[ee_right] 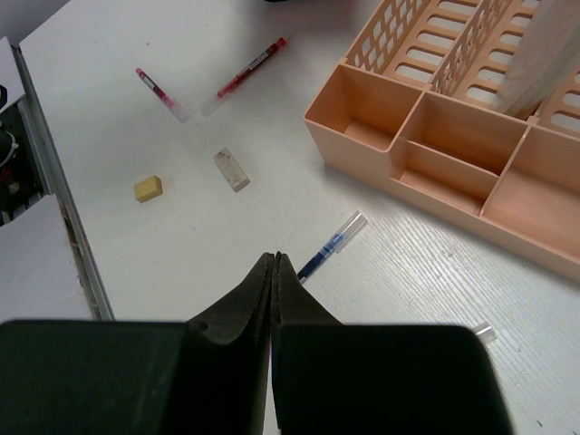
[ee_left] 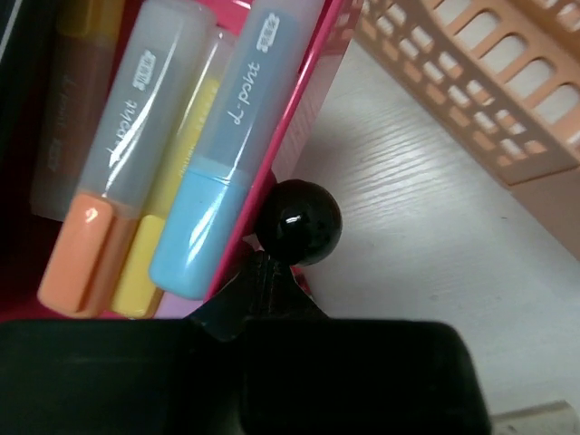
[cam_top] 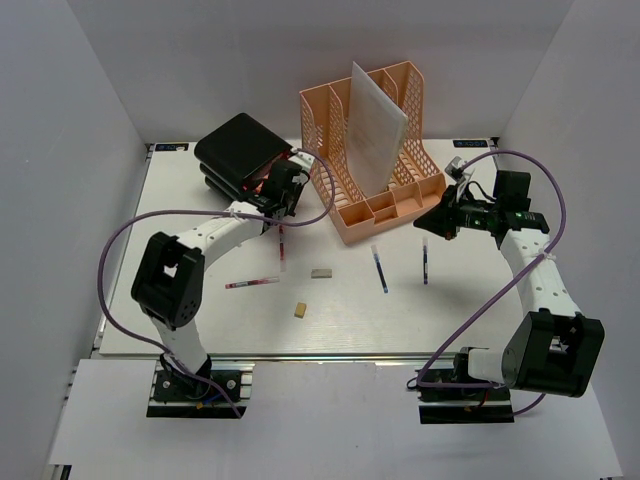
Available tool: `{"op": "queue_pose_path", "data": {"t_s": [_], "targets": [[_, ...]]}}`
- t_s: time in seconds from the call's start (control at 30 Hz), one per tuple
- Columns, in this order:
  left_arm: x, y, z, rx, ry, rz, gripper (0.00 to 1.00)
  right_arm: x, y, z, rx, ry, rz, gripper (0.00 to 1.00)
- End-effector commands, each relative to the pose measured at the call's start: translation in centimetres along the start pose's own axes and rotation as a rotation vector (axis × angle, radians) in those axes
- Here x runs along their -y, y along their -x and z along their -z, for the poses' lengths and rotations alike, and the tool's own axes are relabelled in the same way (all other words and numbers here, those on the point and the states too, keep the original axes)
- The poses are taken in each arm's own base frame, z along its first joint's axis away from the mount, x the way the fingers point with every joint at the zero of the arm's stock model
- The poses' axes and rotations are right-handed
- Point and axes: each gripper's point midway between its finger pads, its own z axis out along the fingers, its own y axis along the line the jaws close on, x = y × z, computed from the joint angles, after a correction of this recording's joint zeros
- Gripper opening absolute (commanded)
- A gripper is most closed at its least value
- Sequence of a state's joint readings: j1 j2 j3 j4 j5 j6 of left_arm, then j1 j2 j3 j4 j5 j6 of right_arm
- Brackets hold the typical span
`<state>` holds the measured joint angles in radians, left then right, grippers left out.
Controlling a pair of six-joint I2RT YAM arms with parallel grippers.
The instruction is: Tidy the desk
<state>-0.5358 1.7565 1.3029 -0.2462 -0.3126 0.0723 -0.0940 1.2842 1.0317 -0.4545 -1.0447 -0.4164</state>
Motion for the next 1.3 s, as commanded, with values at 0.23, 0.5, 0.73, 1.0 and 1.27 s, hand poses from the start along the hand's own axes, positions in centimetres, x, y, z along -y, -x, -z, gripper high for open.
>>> {"op": "queue_pose_path", "data": {"t_s": [0.23, 0.5, 0.73, 1.0, 1.27], "targets": [[-4.2, 3.8, 0.3, 0.099, 0.223, 0.012, 0.03, -0.2, 0.3, 0.2, 0.003, 0.001, 0.04, 0.0], [-6.6, 5.4, 0.2, 0.136, 0.321, 0.023, 0.1, -0.2, 0.2, 0.2, -0.005, 0.006, 0.041, 0.0], [-8.0, 5.6, -0.1, 0.131, 0.394, 0.027, 0.19, -0.2, 0.1, 0.3, -0.006, 0.008, 0.049, 0.0], [-9.6, 5.9, 0.1, 0.111, 0.474, 0.019, 0.35, -0.4, 0.3, 0.4, -0.006, 0.011, 0.055, 0.0], [-7.4, 7.6, 2.8, 0.187, 0.293, 0.041, 0.09, -0.5, 0.5, 0.5, -0.007, -0.001, 0.069, 0.0]]}}
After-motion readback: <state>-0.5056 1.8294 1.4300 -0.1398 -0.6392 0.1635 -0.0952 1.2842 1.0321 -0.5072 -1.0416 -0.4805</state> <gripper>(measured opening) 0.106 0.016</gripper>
